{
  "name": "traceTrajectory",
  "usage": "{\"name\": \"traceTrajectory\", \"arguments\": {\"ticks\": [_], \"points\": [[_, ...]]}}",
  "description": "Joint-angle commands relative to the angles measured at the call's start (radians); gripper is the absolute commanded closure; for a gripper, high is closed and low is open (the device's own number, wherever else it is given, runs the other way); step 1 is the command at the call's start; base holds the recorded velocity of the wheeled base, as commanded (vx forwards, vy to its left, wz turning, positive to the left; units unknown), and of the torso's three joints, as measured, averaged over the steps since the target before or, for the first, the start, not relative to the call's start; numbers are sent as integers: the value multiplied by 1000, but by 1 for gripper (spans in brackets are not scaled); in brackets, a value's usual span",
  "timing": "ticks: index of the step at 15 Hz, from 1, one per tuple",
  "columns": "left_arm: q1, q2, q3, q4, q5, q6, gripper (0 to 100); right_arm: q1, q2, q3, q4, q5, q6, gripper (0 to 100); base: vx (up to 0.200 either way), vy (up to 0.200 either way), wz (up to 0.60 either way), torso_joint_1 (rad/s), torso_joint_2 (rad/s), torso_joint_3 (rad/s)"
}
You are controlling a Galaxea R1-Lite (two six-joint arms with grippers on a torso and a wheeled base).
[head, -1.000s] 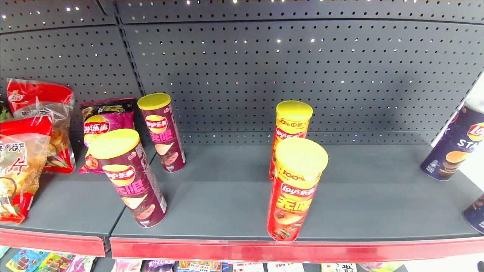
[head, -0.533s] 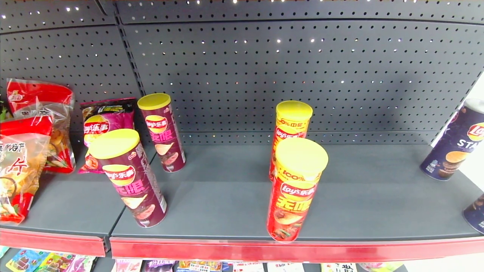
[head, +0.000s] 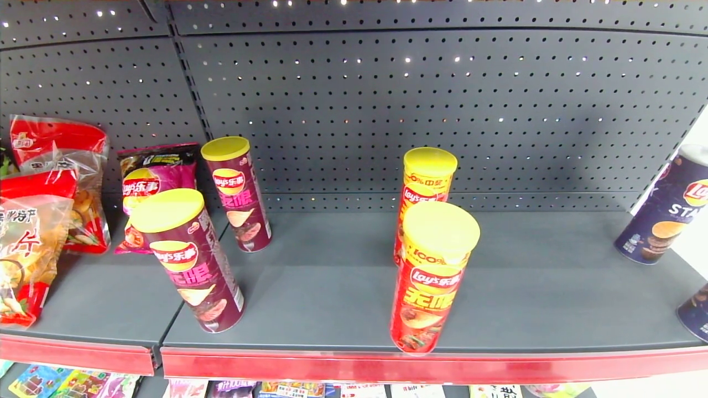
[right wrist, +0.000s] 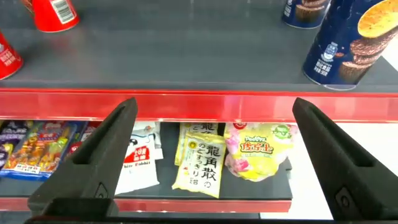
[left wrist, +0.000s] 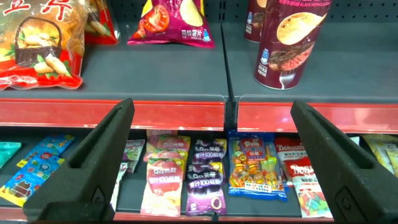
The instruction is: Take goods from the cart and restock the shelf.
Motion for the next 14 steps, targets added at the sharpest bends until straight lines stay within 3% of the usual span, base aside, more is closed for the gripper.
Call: {"name": "traceTrajectory", "arguments": {"ticks": [1,6,14], "points": [[0,1,0,0,0,0,0,3,-3,2,0,3,5,0,0,0,0,0,0,0],[0,1,0,0,2,0,0,38,-66,1,-2,-37,63,0,0,0,0,0,0,0],[0,1,0,0,0,0,0,38,-66,1,0,-31,17,0,0,0,0,0,0,0]]}}
